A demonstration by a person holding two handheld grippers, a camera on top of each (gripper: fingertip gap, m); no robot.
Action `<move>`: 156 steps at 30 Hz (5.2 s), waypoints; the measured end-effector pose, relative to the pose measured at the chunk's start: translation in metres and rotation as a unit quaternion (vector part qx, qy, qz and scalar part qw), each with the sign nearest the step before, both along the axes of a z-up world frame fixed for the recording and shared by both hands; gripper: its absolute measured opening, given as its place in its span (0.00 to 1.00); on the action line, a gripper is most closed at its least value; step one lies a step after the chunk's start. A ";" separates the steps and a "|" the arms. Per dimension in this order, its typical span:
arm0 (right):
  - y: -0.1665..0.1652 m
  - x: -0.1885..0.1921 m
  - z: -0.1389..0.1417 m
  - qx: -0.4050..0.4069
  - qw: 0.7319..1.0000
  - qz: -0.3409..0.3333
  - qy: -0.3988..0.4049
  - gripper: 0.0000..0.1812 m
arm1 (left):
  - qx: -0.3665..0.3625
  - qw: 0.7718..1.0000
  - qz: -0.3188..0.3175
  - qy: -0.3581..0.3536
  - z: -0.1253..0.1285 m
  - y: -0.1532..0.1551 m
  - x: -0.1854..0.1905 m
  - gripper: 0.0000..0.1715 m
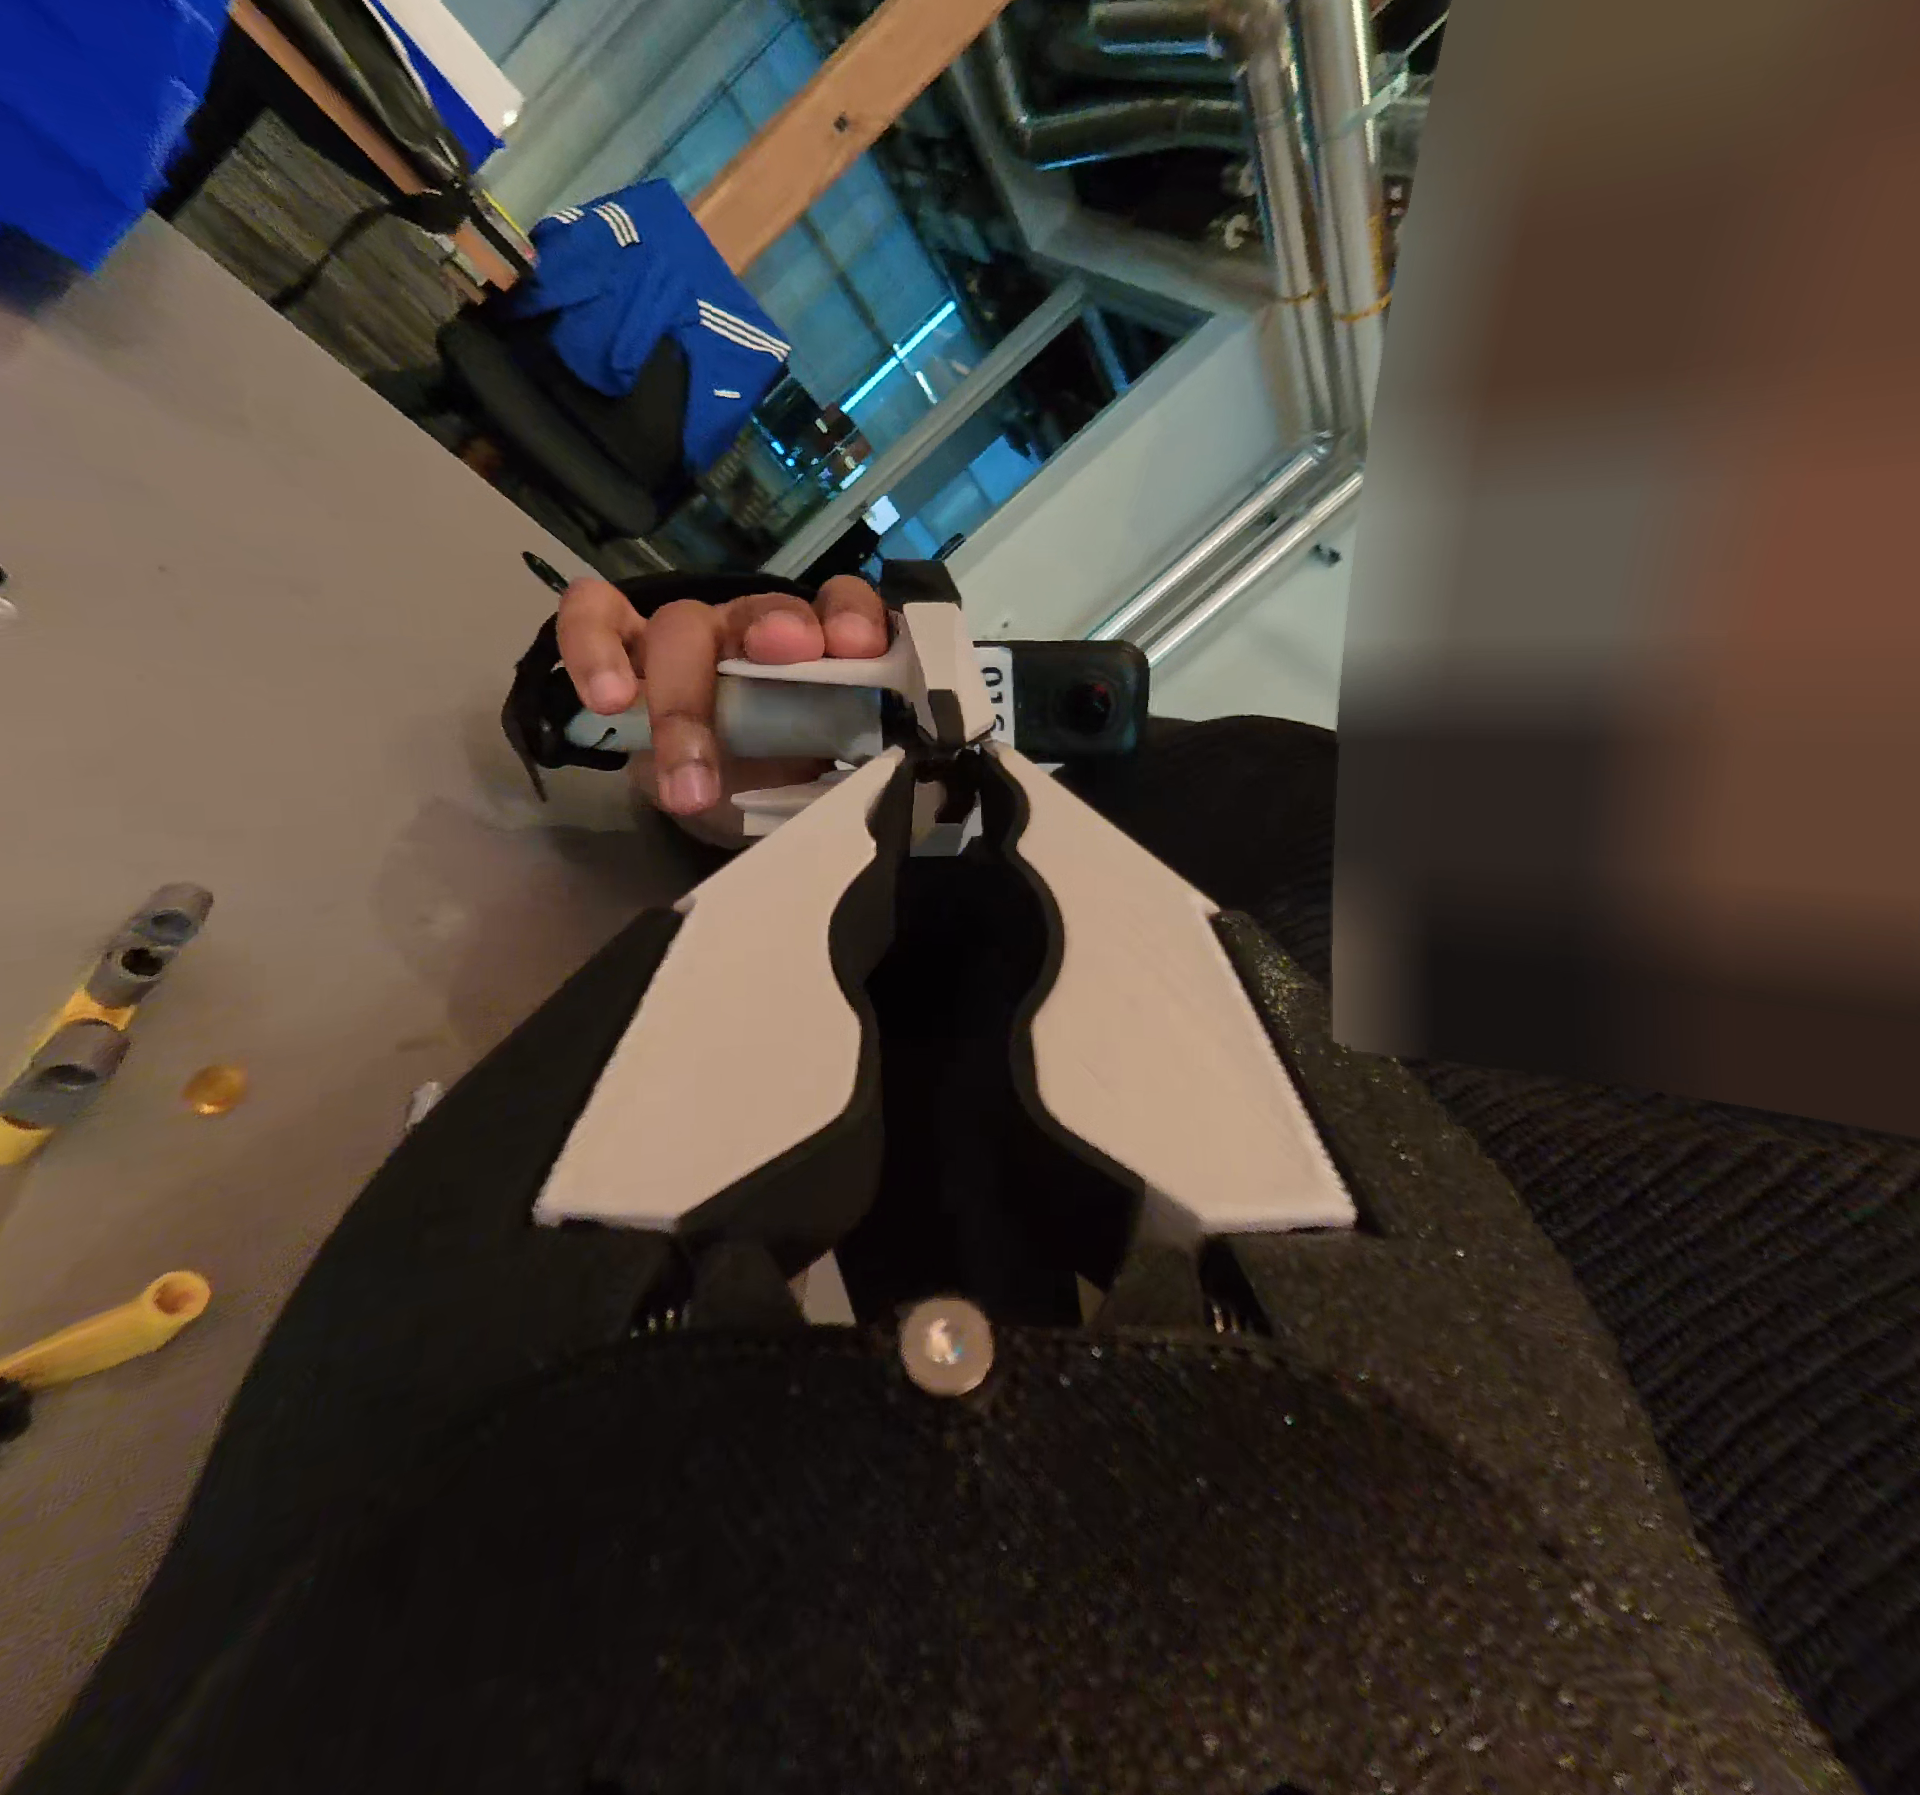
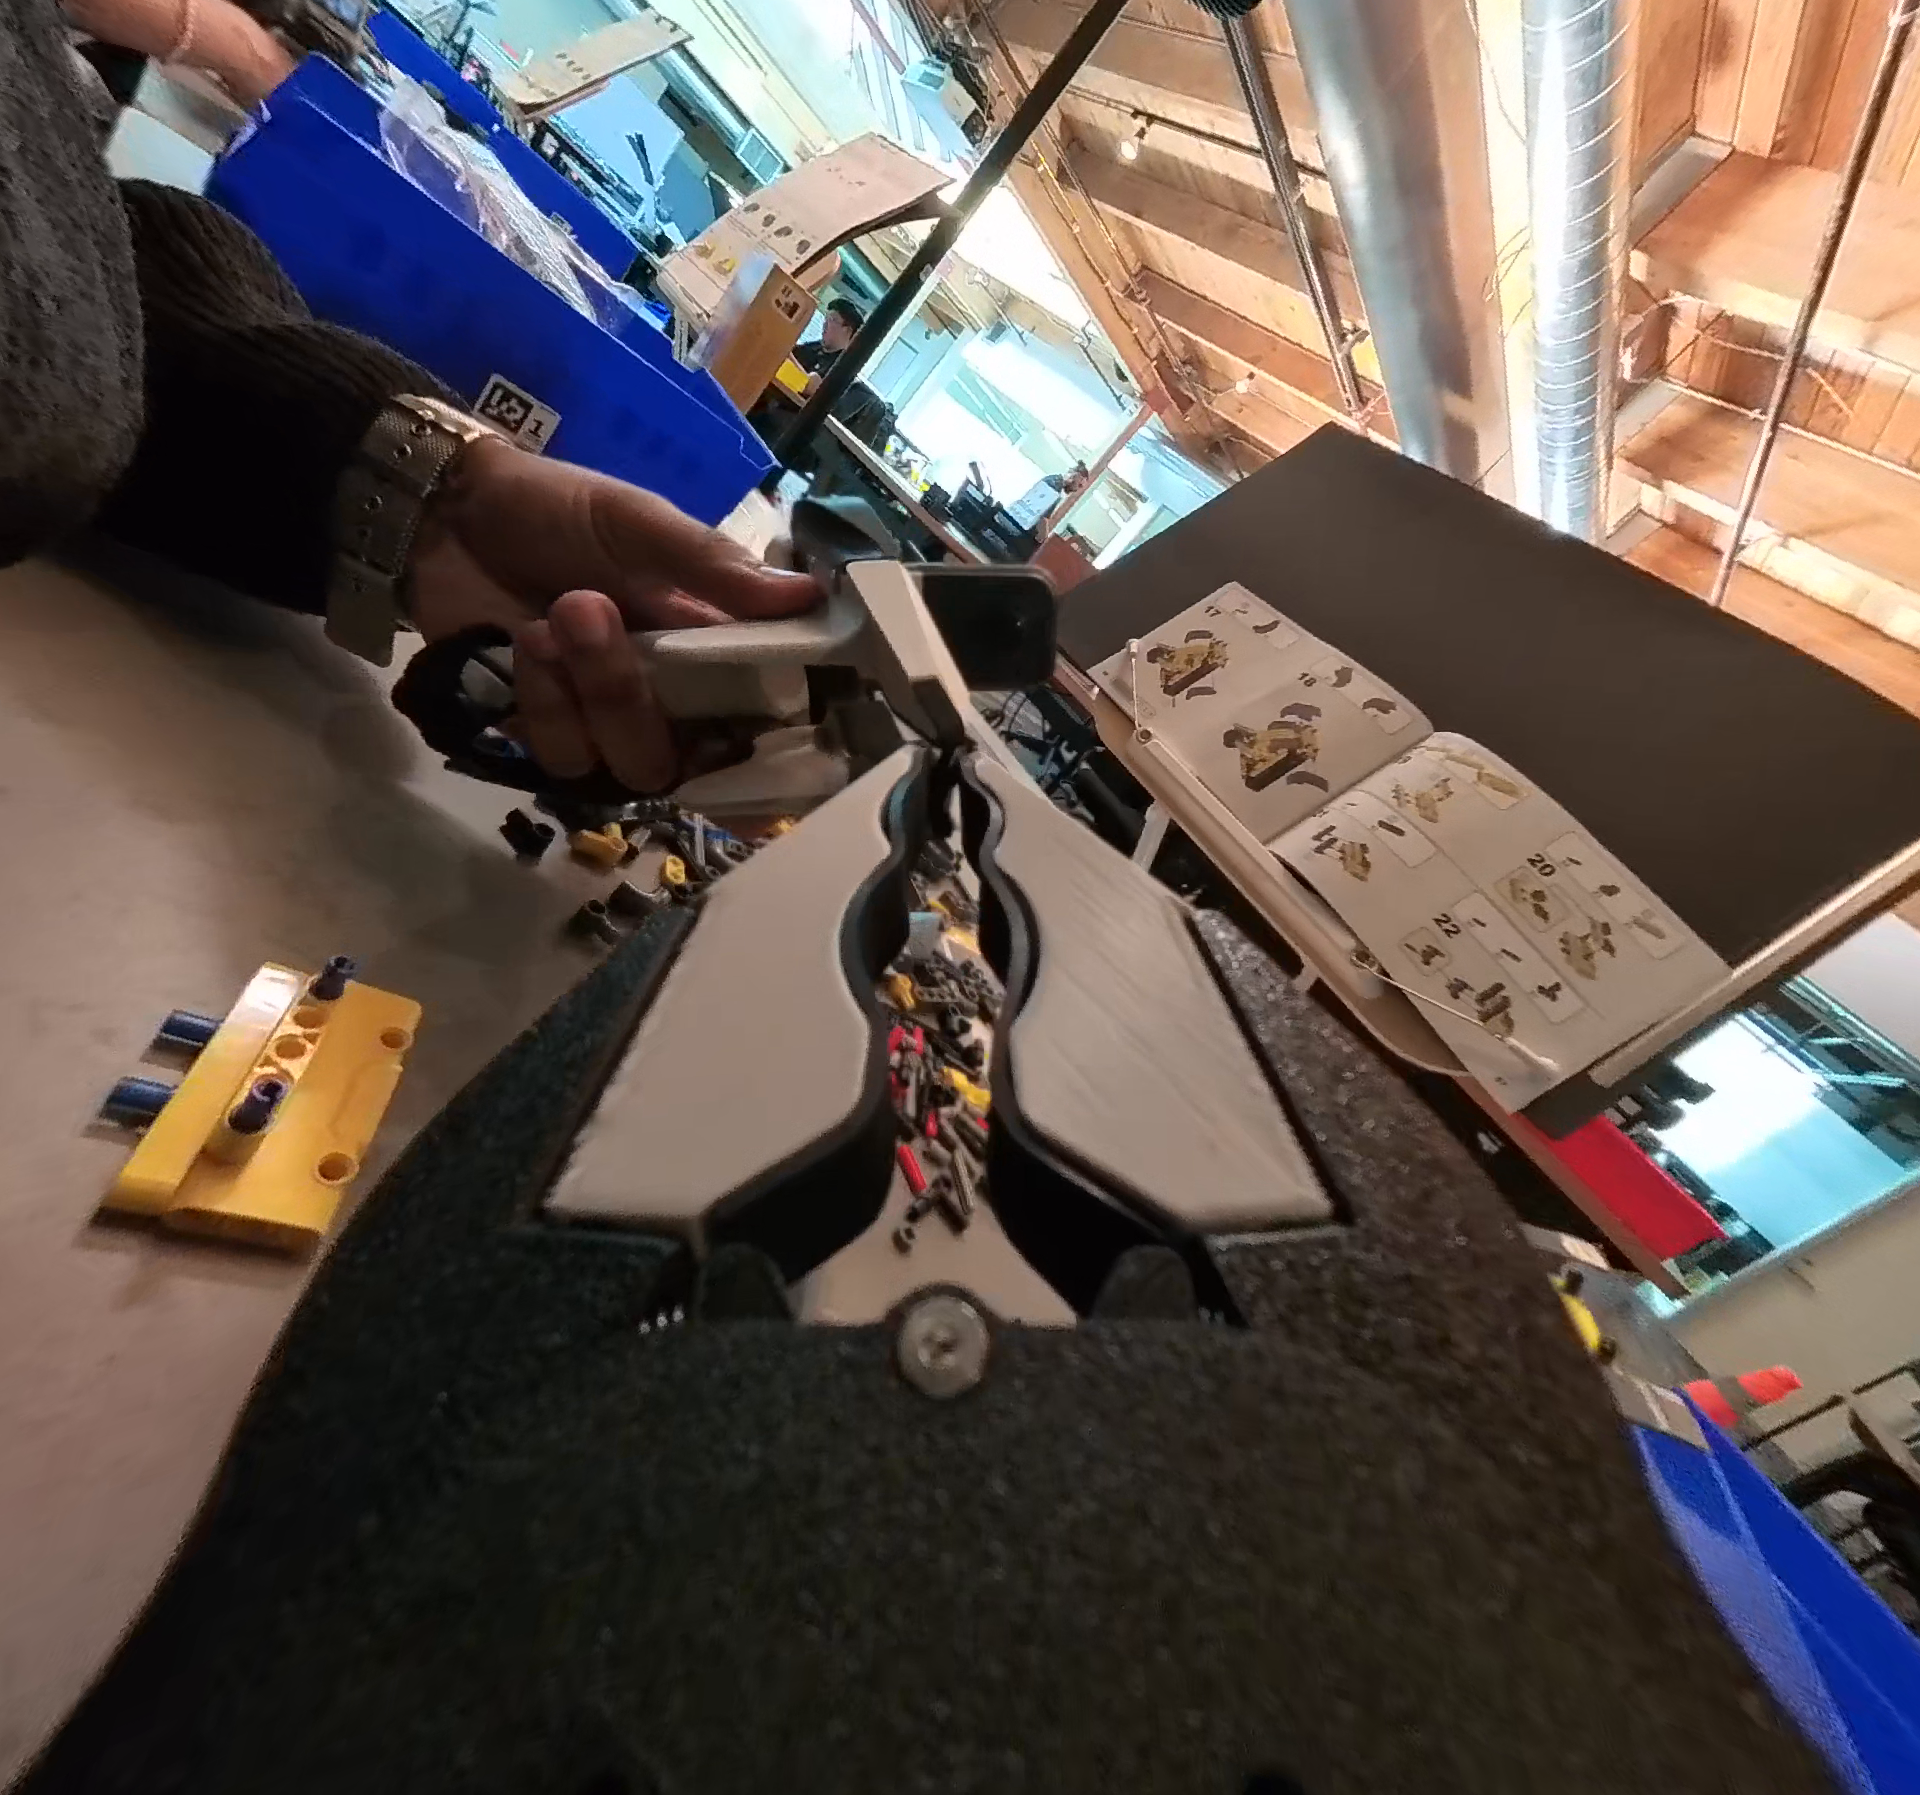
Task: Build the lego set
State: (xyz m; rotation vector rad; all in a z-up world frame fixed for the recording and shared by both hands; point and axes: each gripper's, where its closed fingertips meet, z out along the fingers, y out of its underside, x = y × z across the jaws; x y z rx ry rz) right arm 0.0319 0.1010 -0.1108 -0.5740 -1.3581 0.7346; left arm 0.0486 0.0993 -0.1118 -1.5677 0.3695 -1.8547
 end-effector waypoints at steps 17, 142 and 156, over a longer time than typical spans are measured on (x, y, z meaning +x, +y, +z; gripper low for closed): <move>0.006 0.001 -0.007 -0.004 1.000 -0.014 -0.015 0.02 | -0.002 1.000 0.025 0.018 -0.007 0.006 -0.006 0.01; 0.051 -0.003 -0.056 -0.401 0.873 0.098 -0.260 0.02 | 0.228 0.859 0.207 0.409 -0.043 0.045 -0.028 0.03; 0.014 -0.084 0.025 -0.353 0.886 0.204 -0.220 0.02 | 0.200 0.849 0.290 0.393 -0.025 0.028 -0.094 0.02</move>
